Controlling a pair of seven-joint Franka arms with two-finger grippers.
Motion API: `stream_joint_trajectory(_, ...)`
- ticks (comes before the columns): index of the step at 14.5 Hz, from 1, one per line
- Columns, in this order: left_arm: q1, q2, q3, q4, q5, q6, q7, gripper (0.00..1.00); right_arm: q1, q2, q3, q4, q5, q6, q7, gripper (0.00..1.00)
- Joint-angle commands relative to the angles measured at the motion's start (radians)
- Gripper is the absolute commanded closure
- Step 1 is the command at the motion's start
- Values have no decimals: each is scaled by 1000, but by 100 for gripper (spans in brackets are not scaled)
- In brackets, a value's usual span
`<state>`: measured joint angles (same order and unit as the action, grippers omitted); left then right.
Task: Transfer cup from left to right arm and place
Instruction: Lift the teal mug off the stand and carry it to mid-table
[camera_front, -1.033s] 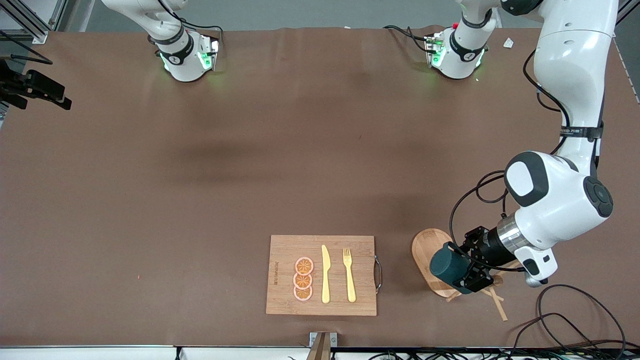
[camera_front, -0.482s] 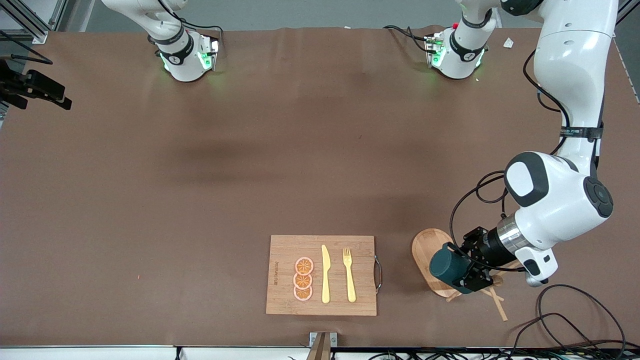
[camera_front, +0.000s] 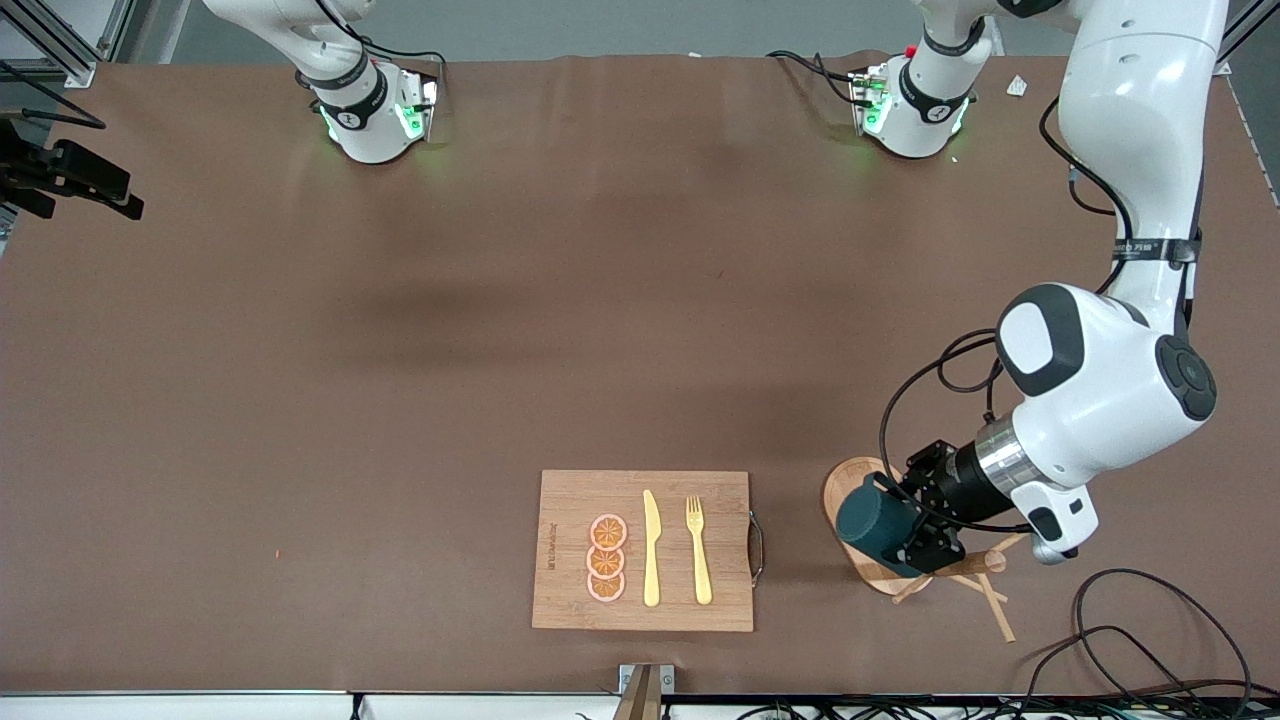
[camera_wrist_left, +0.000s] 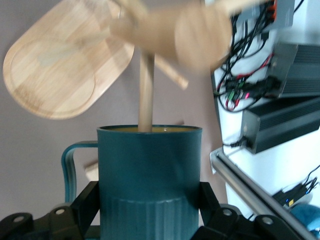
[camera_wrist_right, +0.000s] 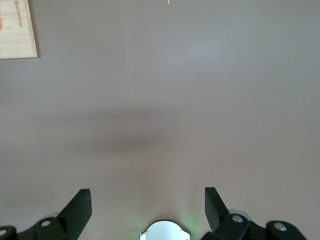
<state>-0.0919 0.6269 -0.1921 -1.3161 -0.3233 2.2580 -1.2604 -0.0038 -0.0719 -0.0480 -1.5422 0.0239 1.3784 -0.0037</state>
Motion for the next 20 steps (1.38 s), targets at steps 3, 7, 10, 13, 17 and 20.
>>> stream_joint_trajectory(3, -104, -36, 8, -6, 81, -41, -71, 31, 8, -14, -3, -10, 8, -2, 5, 0)
stream_joint_trajectory(7, -230, -26, 8, -5, 214, -40, -166, 31, 7, -14, -3, -10, 8, -2, 5, 0)
stream_joint_trajectory(10, -317, -7, 14, -5, 338, -40, -177, 31, 7, -14, -3, -10, 8, -2, 5, 0)
stream_joint_trajectory(13, -411, 14, 19, -2, 473, -38, -189, 31, 7, -14, -3, -10, 8, -2, 5, 0)
stream_joint_trajectory(17, -544, 46, 31, 3, 697, -31, -341, 31, 7, -14, -3, -10, 8, -2, 4, 0)
stream_joint_trajectory(20, -664, 68, 57, -2, 913, -38, -466, 31, 7, -14, -3, -12, 8, -2, 5, 0)
